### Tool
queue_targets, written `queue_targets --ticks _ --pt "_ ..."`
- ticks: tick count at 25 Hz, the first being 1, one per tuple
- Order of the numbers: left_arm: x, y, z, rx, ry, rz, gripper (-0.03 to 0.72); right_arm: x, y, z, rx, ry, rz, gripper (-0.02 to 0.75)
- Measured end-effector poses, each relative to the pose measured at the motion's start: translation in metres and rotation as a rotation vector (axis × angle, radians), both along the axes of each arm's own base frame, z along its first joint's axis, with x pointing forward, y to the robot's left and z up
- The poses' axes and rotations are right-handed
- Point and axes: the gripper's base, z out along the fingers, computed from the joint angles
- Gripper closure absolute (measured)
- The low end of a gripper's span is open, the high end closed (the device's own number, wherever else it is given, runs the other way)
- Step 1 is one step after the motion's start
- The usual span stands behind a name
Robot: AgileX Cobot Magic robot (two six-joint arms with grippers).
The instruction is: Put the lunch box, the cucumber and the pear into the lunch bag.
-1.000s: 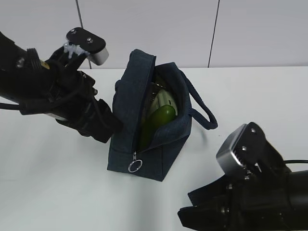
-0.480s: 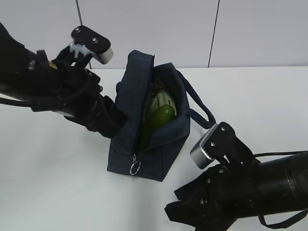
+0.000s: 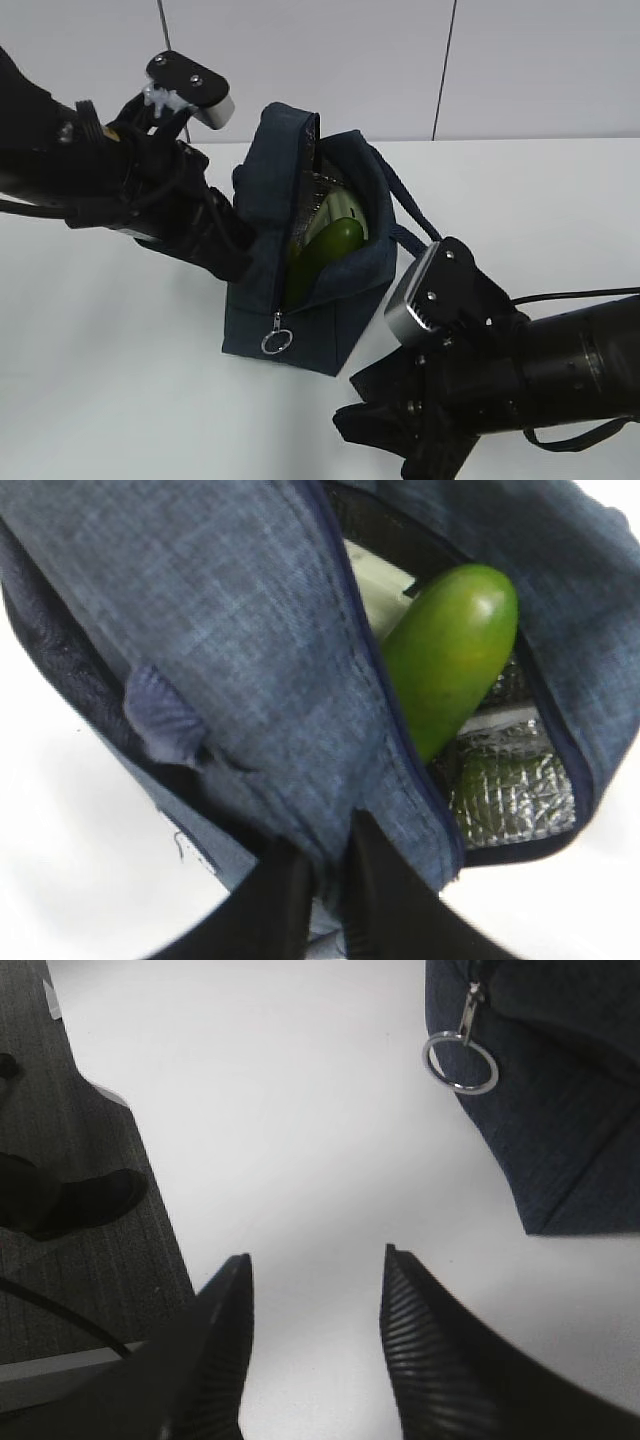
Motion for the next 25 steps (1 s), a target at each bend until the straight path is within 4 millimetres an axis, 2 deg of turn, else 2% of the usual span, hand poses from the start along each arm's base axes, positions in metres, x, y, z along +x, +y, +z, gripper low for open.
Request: queue_targets --ticks 10,13,20,25 --pt "-0.004 0.002 0.011 -0.036 -0.017 0.01 0.684 0.007 0.004 0.0 0.014 0.017 -0.009 0.4" --pt "-0.005 0.002 0.011 -0.04 -0.015 0.012 0.685 0.007 0.004 0.001 0.045 0.081 -0.057 0.4" --pt "-0.006 0.002 0.011 -0.037 -0.003 0.007 0.685 0.005 0.004 0.0 0.149 0.384 -0.271 0.4" --pt "-0.007 0.002 0.01 -0.032 0.01 0.001 0.685 -0.003 0.001 -0.007 0.031 0.399 -0.181 0.4"
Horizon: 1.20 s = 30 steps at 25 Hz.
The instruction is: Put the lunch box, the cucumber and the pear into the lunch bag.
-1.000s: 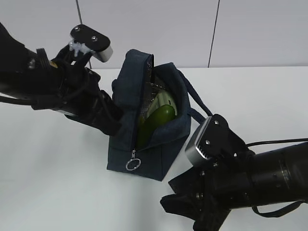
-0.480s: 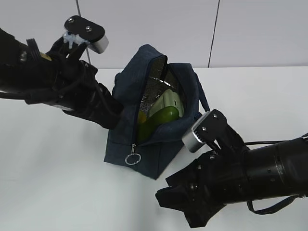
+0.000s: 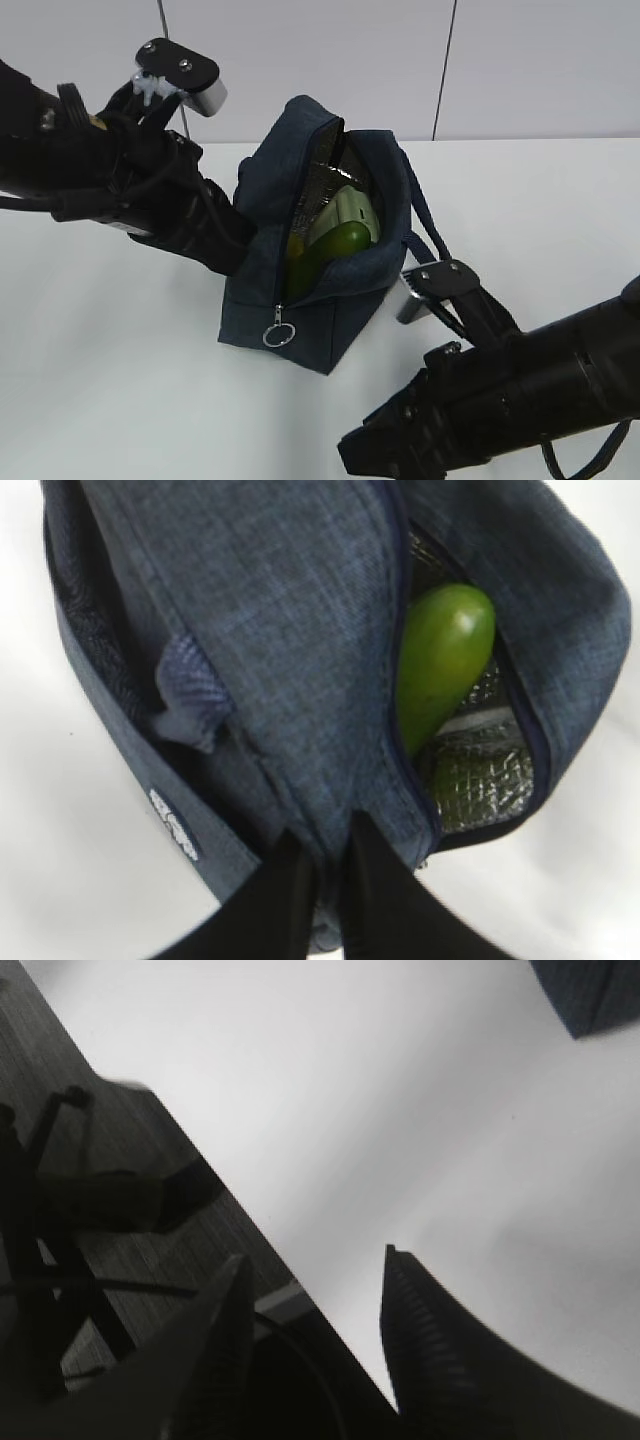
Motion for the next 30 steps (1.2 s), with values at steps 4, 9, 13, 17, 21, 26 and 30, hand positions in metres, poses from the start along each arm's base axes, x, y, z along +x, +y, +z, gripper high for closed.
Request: queue_targets --ticks 4,9,13,17,21,26,30 --pt "0.0 0.0 0.0 0.001 0.002 -0.001 0.685 -0.005 -0.006 -0.007 -0.1 0.032 0.04 0.4" --pt "-0.001 0.0 0.0 0.003 0.008 -0.004 0.685 -0.001 -0.015 -0.014 -0.216 0.048 -0.039 0.4" --pt "-0.001 0.0 -0.001 0.004 0.01 -0.005 0.685 0.004 -0.019 -0.015 -0.255 0.019 -0.101 0.4" --pt "-0.001 0.0 -0.001 0.002 0.013 -0.005 0.685 0.007 -0.022 -0.016 -0.281 -0.006 -0.123 0.4" --pt "-0.001 0.0 -0.001 0.001 0.015 -0.004 0.685 0.007 -0.025 -0.017 -0.325 -0.019 -0.111 0.4" --pt "-0.001 0.0 -0.001 -0.001 0.016 -0.003 0.685 0.005 -0.031 -0.021 -0.41 0.0 -0.102 0.4" --pt "-0.001 0.0 -0.001 -0.001 0.017 -0.004 0.685 0.005 -0.038 -0.024 -0.491 0.016 -0.121 0.4"
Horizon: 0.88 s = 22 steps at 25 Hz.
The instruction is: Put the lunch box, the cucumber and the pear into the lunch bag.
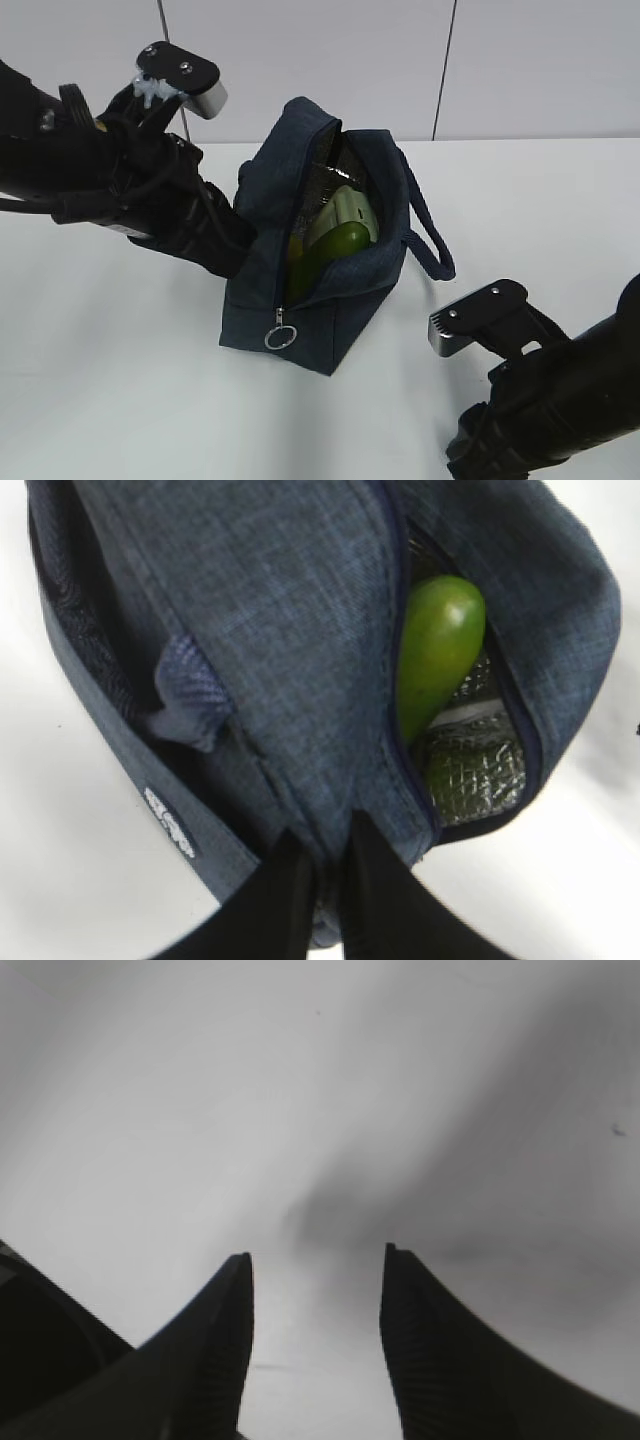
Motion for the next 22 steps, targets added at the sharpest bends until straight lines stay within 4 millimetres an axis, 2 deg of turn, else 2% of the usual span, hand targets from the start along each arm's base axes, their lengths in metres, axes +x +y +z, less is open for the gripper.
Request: queue_targets --ticks 5,16,22 --pt "0.0 0.0 0.0 0.0 0.002 0.0 0.685 0.003 -0.008 -0.002 -0.076 -0.013 -0.069 0.4" --pt "-0.001 0.0 0.0 0.001 0.007 -0.002 0.685 0.028 -0.003 0.011 -0.007 -0.328 -0.075 0.4" --pt "-0.001 0.0 0.0 0.002 0.008 -0.003 0.685 0.036 0.004 0.027 0.061 -0.502 -0.054 0.402"
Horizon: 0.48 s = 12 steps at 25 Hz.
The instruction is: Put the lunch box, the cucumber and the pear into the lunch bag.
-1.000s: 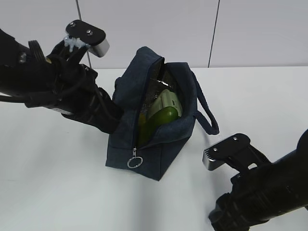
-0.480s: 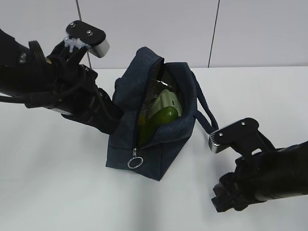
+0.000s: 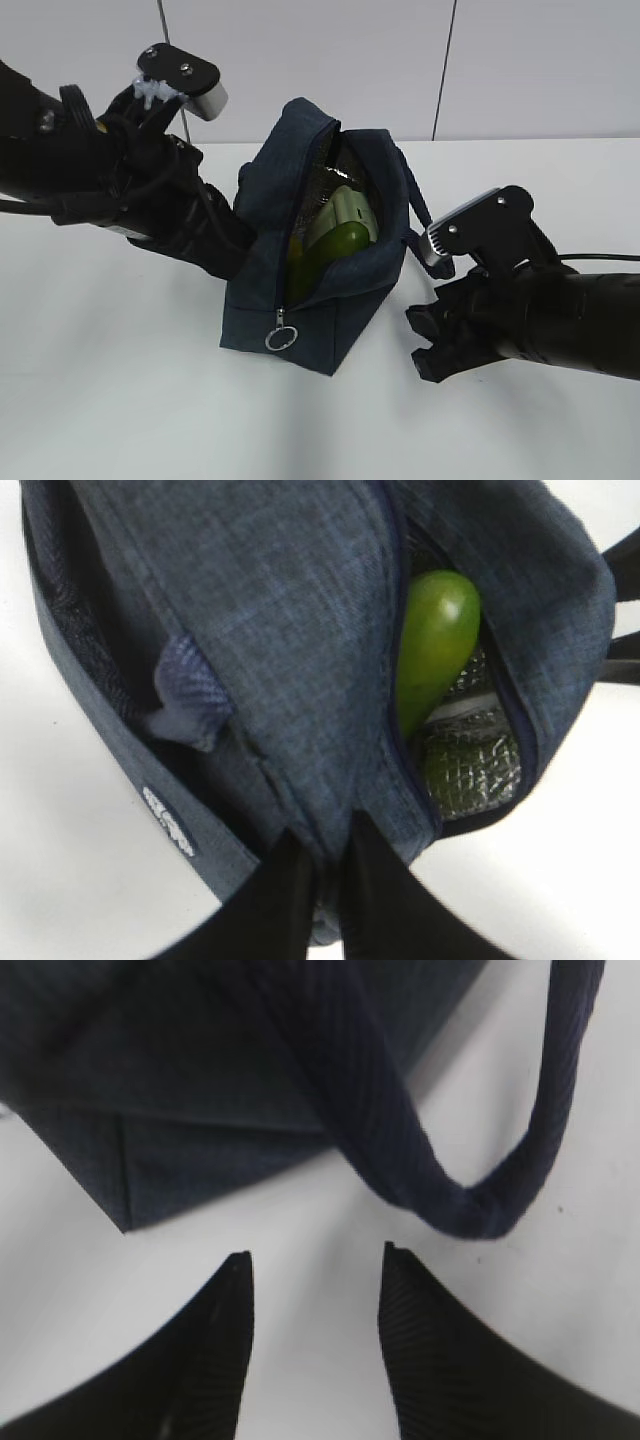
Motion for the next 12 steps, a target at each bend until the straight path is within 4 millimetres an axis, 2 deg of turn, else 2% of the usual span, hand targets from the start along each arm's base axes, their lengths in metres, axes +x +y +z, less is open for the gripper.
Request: queue_targets --ticks 6,12 --pt "0.0 0.0 0.0 0.0 0.0 0.0 0.685 -0.02 0.008 0.014 0.077 -0.151 0.104 0.448" --pt "0.0 0.0 0.0 0.0 0.001 0.0 0.685 -0.053 0.011 0.007 0.228 -0.272 0.299 0.454"
